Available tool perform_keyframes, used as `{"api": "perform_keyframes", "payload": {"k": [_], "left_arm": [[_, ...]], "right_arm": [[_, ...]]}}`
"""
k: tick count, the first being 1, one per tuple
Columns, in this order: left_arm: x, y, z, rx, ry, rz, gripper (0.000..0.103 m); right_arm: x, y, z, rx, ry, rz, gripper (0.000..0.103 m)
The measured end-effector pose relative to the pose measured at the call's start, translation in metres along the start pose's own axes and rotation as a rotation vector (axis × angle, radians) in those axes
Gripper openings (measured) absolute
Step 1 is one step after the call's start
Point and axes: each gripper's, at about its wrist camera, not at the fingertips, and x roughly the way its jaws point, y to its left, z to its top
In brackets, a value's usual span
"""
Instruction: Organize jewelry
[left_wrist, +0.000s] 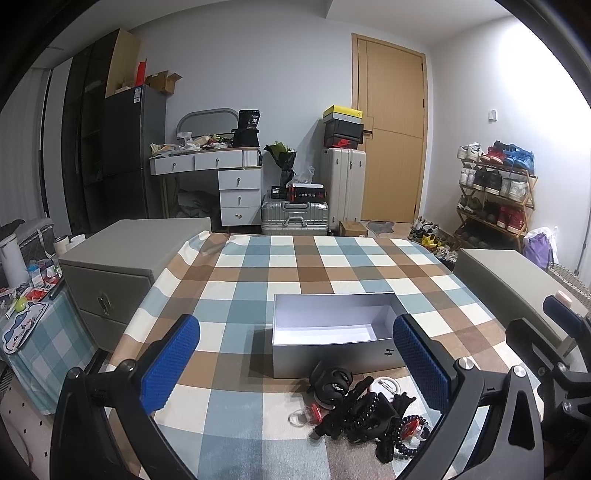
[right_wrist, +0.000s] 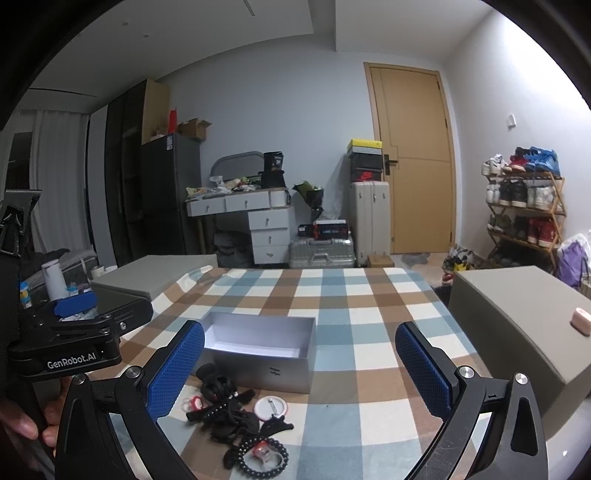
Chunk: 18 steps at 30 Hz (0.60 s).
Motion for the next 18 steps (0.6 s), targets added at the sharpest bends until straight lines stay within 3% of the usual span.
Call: {"api": "perform_keyframes", "payload": {"k": [18], "left_arm": [[0.0018,-0.0014,-0.0019,-0.001,0.008,0.002,0.102]], "right_arm": [[0.0012,0.0011,0.0001,-0.013,0.005,0.003,0.103]]}}
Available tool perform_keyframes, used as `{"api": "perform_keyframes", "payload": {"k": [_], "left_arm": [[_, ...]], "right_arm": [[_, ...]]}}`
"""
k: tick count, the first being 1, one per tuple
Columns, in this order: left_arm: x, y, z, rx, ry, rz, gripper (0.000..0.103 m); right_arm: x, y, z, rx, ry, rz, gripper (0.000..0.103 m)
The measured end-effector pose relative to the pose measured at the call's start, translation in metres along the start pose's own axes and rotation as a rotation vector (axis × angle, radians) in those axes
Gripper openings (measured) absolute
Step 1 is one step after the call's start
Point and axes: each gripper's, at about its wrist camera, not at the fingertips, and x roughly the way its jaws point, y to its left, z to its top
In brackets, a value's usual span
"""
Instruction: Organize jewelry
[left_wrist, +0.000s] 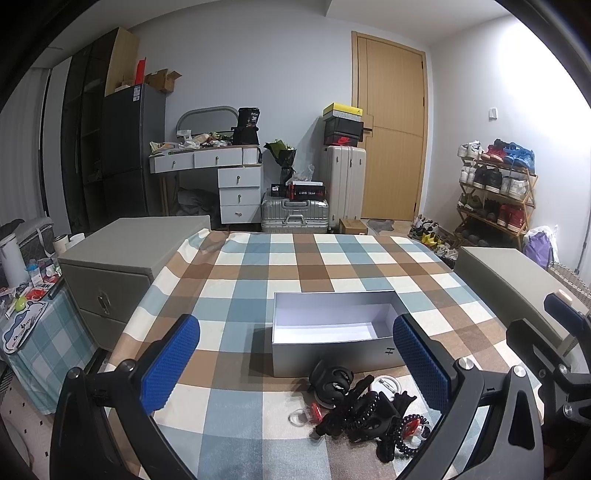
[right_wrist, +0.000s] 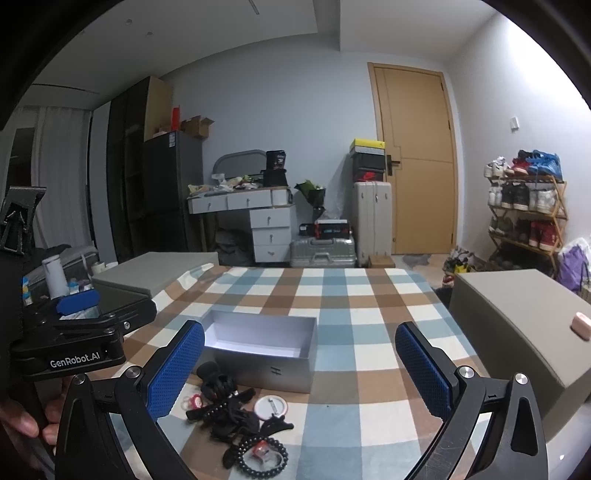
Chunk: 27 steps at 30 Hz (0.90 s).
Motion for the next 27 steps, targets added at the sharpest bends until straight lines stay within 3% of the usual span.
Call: {"api": "perform_keyframes", "payload": {"k": [19,27], "left_arm": [[-0.001,0.005,0.001,-0.004,0.017,-0.007,0.102],[0.01,0.008,-0.008,-0.01,0.062,-0.016,0.102]], "right_arm": [[0.003,-0.004,-0.005,0.014,0.015,0.005,0.103],[0.018,-0.004,-0.02,0.009,0.078,0.085,0.103]]}}
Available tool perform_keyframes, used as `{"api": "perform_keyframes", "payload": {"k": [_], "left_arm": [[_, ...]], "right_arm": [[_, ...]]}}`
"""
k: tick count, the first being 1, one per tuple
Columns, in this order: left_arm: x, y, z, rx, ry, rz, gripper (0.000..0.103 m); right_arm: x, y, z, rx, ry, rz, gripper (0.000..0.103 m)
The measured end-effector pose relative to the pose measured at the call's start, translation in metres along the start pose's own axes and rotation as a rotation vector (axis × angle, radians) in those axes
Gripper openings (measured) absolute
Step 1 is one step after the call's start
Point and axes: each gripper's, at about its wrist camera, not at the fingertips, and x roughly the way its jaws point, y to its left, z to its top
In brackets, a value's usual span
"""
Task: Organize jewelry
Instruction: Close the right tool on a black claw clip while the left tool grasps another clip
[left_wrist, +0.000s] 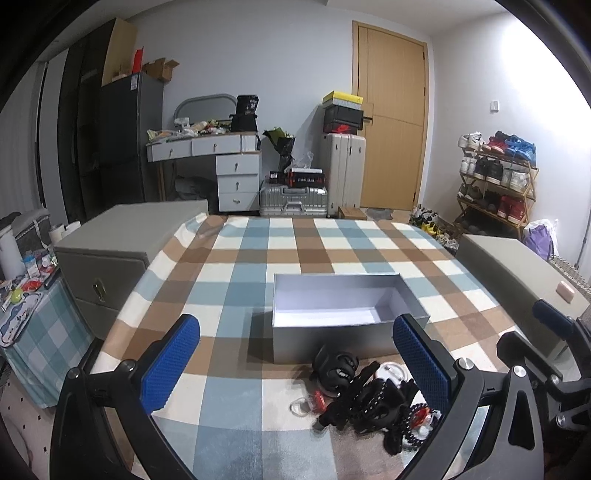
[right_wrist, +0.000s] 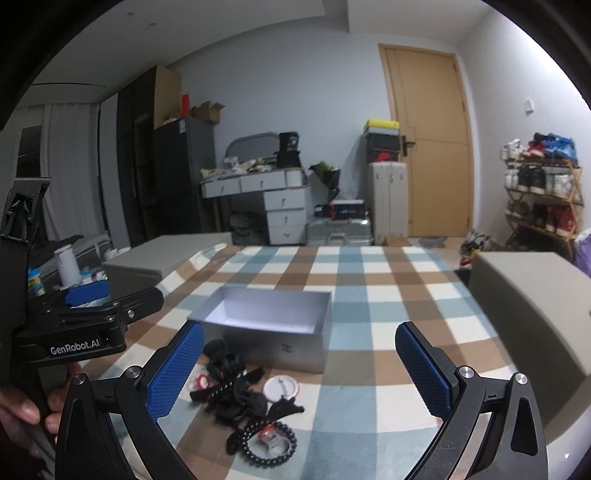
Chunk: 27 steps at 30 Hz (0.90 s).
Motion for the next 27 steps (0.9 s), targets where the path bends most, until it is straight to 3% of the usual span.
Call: {"api": "perform_keyframes", "payload": {"k": [9,14,17,22,27], "left_arm": [[0.013,0.021,-0.022,-0.037,0.077,0.015,0.102],[0.016,0.029,-0.035,-0.046,0.116,0.018,0.102],[0.017,0.032,-0.04,-0.059,0.13,0.013,0.102],[0.016,0.035,-0.045,-0.073,0.143,0.006,0.102],[0.015,0.039,-0.046,-0.078,0.141,0.006,0.102]], "right_arm": [[0.038,-0.005,-0.028,0.031,0.172,0.115,0.103],[0.057,-0.001,-0.04,0.061,0.249,0.186,0.092],[0.058,0.011,-0.043,0.026,0.258,0.215,0.091],[0.069,0.024,-0.046,-0.027,0.299,0.236,0.076],[0.077,0.025,-0.05,-0.019,0.33,0.245,0.051]]}}
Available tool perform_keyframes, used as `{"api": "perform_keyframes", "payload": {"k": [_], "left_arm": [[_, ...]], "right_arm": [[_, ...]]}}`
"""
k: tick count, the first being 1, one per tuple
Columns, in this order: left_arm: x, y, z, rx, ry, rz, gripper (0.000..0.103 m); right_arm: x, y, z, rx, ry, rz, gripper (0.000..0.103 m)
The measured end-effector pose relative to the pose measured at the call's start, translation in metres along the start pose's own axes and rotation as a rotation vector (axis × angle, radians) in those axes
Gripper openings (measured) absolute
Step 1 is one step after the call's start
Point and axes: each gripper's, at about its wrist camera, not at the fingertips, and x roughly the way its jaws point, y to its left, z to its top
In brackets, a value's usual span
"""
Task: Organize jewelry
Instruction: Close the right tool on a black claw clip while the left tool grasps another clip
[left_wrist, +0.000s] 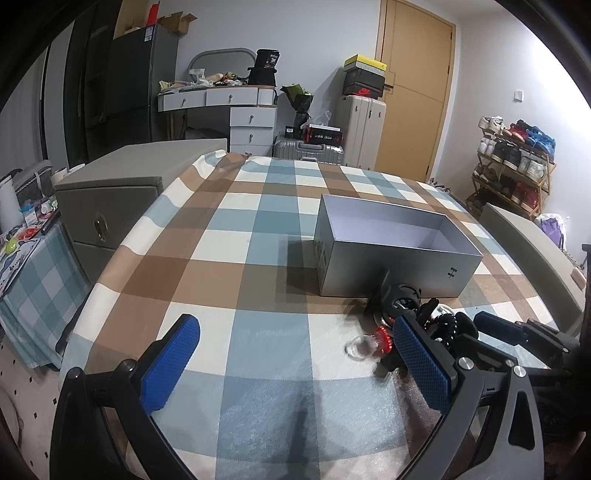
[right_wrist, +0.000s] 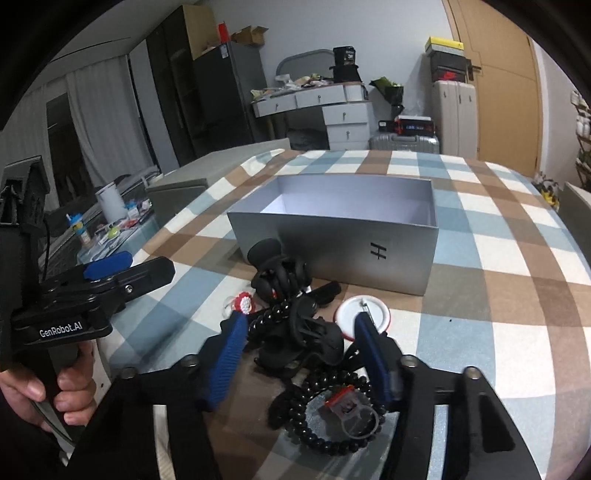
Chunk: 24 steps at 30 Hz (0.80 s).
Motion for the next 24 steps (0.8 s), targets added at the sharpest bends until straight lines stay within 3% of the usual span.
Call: {"api": "perform_keyframes", "payload": {"k": [5,10,12,19,24], "left_arm": [[0.002,0.004,-0.001,-0.007,0.004,-0.007,0.102],[0.003,0.003,0.0,0.0,0.0,-0.011,0.102],[0.003,0.002,0.0,0.006,0.001,-0.016,0.102],[0.002,-0.01,0.004,0.041,0.0,-0.046,0.102],[0.006,-0.018,0.005,0.064,0.018,-0.072,0.102]], "right_arm": [[0.001,-0.002,-0.001,-0.001,0.012,0.0,0.017],[-0.003,-0.002,-0.002,-0.015,0.001,-0.005,0.014],[-0.006,-0.002,0.0,-0.018,-0.022,-0.017,0.004],[-0.014,-0.008,0.006,-0.006,-0.043,-0.014,0.004],[-0.031,-0.015,0.011,0.026,-0.109,-0.016,0.004]]}}
